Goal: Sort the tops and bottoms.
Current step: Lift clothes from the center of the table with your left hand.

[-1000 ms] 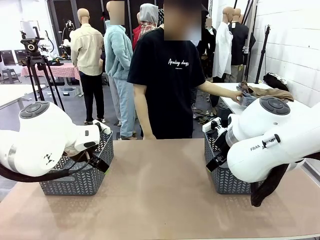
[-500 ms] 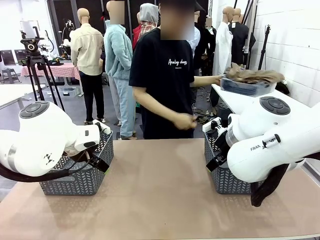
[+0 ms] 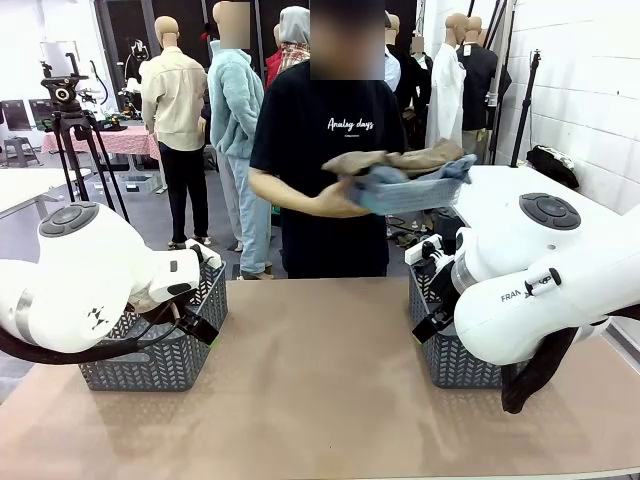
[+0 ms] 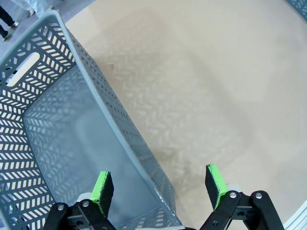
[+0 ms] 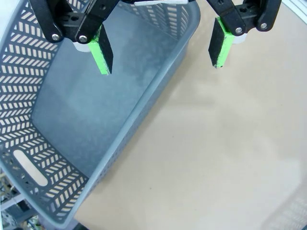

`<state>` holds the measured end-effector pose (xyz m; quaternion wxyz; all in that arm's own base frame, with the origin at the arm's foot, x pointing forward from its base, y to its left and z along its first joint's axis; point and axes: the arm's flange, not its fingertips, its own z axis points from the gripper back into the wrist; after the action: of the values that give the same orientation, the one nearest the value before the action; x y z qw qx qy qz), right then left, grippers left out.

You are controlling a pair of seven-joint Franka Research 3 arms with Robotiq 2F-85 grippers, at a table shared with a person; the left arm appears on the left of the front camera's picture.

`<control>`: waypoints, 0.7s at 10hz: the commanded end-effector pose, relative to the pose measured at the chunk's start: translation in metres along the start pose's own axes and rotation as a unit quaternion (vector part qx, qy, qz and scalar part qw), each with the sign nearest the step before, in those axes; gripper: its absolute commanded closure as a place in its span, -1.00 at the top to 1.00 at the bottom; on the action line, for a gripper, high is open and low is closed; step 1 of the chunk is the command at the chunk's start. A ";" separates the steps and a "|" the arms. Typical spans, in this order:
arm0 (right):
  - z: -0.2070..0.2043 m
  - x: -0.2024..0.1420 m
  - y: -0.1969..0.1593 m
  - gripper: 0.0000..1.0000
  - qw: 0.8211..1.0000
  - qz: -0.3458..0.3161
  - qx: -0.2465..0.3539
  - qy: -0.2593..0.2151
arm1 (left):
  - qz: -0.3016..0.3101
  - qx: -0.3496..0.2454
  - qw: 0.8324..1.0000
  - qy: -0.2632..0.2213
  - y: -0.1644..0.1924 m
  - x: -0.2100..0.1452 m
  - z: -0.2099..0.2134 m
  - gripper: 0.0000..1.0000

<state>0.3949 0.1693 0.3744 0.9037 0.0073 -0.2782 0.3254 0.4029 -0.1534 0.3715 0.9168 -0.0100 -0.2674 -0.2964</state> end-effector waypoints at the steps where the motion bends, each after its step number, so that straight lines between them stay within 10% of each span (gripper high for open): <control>1: 0.014 -0.002 0.003 1.00 1.000 -0.007 0.008 -0.019 | 0.015 -0.006 1.000 0.001 -0.010 -0.002 0.006 1.00; 7: 0.111 -0.002 -0.001 1.00 0.993 -0.008 0.023 -0.119 | -0.019 0.065 0.997 0.036 -0.105 0.012 0.053 1.00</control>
<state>0.3705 0.1722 0.4738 0.8692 0.0460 -0.3752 0.3187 0.3458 -0.2257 0.4063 0.9188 0.0333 -0.2545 -0.2998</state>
